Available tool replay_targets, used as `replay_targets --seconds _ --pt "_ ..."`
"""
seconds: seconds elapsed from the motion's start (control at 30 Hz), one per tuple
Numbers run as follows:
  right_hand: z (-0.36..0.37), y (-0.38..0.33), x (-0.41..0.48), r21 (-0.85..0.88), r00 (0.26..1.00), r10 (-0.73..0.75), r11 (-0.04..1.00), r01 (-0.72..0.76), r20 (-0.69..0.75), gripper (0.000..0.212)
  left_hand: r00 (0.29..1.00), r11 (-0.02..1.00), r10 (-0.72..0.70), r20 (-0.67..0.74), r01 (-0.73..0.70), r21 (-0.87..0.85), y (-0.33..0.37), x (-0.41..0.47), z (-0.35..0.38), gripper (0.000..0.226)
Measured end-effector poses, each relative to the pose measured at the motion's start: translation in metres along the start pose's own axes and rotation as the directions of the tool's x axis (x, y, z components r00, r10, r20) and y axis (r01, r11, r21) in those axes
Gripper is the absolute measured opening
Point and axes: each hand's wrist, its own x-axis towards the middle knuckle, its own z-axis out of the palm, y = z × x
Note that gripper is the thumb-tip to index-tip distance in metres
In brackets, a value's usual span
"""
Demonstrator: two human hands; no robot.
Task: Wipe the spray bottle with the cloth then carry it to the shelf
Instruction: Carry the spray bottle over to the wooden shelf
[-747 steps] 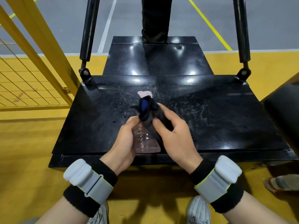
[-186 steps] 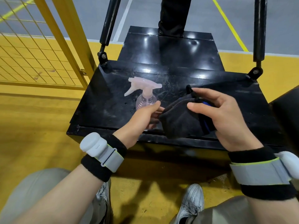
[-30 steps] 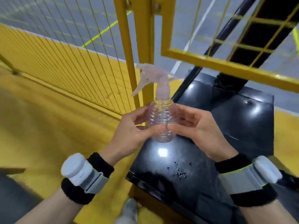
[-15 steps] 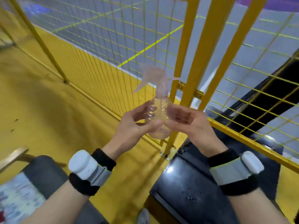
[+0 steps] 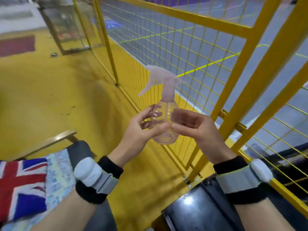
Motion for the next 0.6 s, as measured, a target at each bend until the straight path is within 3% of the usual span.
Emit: replay_targets --seconds 0.33,0.6 --pt "0.053 -0.001 0.044 0.042 0.976 0.003 0.999 -0.013 0.220 0.042 0.976 0.995 0.014 -0.215 0.009 0.104 0.016 -0.020 -0.049 0.061" --pt "0.115 0.015 0.111 0.047 0.952 0.032 0.998 -0.049 0.306 0.062 0.943 0.994 0.047 -0.330 -0.010 0.111 0.009 -0.001 -0.119 0.056"
